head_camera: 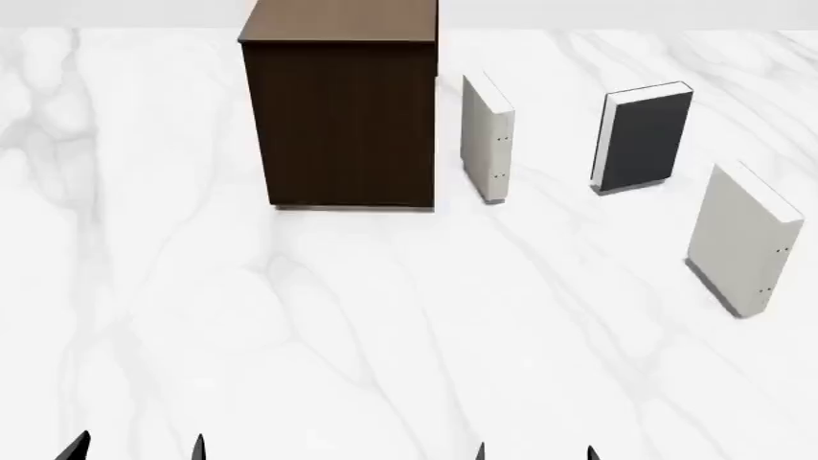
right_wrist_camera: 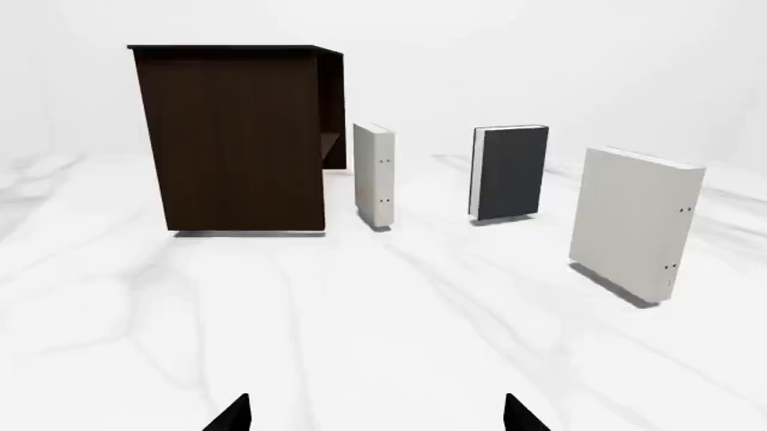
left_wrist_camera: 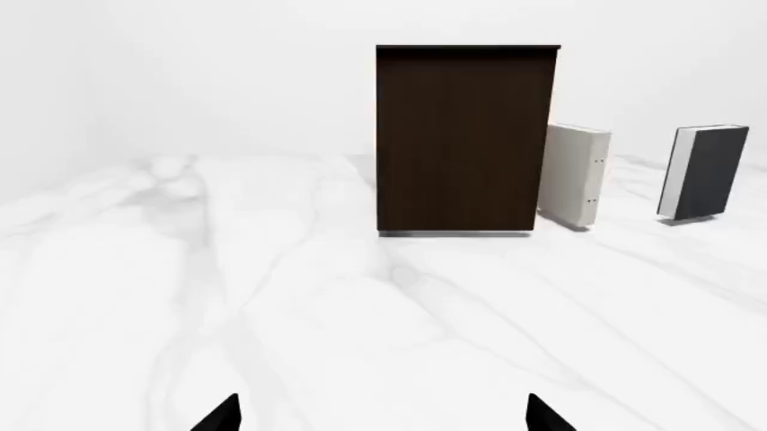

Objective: Pick up the book in the middle and place it on the cabinet shelf.

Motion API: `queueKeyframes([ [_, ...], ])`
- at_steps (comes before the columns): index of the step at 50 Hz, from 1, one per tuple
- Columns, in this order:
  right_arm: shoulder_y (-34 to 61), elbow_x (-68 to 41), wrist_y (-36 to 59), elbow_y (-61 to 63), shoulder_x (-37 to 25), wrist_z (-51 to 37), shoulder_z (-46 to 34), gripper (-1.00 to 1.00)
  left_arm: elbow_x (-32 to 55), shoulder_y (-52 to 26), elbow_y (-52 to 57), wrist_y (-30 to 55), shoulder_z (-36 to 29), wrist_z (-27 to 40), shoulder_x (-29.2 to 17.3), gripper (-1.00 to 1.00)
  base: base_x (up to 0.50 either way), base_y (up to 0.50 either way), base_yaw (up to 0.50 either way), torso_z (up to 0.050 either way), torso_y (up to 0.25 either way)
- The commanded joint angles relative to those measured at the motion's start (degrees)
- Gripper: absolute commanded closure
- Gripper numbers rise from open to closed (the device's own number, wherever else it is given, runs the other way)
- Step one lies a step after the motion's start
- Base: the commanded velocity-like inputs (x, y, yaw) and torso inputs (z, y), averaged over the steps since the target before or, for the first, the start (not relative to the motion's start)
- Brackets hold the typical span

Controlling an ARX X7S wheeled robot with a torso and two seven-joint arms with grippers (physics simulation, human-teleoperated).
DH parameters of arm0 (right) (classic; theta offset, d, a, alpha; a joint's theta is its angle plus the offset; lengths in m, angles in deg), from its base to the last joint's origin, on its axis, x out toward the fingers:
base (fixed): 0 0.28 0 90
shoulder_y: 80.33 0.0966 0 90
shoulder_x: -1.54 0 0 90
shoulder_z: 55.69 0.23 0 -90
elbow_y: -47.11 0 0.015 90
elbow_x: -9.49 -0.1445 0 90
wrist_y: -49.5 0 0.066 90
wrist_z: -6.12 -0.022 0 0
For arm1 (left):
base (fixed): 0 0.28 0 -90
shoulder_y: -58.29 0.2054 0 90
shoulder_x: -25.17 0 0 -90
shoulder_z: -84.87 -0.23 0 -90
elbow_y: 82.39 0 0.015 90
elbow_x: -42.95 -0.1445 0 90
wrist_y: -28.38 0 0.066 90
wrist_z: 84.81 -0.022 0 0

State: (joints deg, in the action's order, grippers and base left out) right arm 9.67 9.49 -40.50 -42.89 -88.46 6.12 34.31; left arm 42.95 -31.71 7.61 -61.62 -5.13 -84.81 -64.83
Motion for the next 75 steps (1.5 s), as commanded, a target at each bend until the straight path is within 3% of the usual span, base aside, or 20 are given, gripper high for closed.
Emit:
queueKeyframes([
  [1, -0.14, -0.4, 0.44, 0.66, -0.91, -1.36, -1.3, -1.0, 0.82, -0.18, -0.46, -0.23, -1.07, 1.08, -0.91, -1.0, 0.0, 0.0, 0.0, 0.0, 0.0],
  [26, -0.05, -2.99, -0.14, -0.21, -3.87, -4.93, -5.06, -1.0, 2.44, -0.38, -0.51, -0.11, -5.18, 4.75, -4.12, -1.0, 0.0, 0.0, 0.0, 0.0, 0.0],
  [27, -2.16, -0.08, -1.41, 8.59, -0.76, -0.59, -0.5, -1.0, -0.36, 0.31, 7.5, 4.58, -0.21, 1.02, -0.78, -1.0, 0.0, 0.0, 0.0, 0.0, 0.0],
  [28, -0.38, 0.19, 0.21, 0.23, -0.8, -1.4, -1.44, -1.0, -0.24, -0.24, -0.6, -0.13, -1.28, 1.01, -0.97, -1.0, 0.0, 0.0, 0.0, 0.0, 0.0],
  [49, -0.07, -3.08, 0.84, 0.41, -3.52, -4.85, -4.56, -1.0, 3.56, -0.24, 0.28, -0.06, -3.82, 4.07, -3.35, -1.0, 0.0, 0.0, 0.0, 0.0, 0.0],
  [53, -0.75, -1.67, -8.35, 3.34, -3.87, -7.13, -4.09, -1.0, 0.38, 0.8, 3.02, -10.28, -3.57, 7.47, -3.69, -1.0, 0.0, 0.0, 0.0, 0.0, 0.0],
  [56, -2.31, -2.04, -20.75, 9.98, -3.97, -8.25, -2.77, -1.0, -2.61, 1.96, 8.66, -23.49, -1.27, 11.72, -3.68, -1.0, 0.0, 0.0, 0.0, 0.0, 0.0],
  [60, -4.04, -2.71, -31.41, 15.45, -4.27, -8.94, -2.15, -1.0, -8.61, 3.67, 15.93, -32.62, 1.05, 16.08, -3.96, -1.0, 0.0, 0.0, 0.0, 0.0, 0.0],
  [75, -5.52, -3.76, -41.06, 19.33, -5.68, -10.07, -2.31, -1.0, -10.65, 5.39, 25.83, -35.31, 3.2, 20.41, -4.67, -1.0, 0.04, 0.0, 0.0, 0.0, 0.0],
])
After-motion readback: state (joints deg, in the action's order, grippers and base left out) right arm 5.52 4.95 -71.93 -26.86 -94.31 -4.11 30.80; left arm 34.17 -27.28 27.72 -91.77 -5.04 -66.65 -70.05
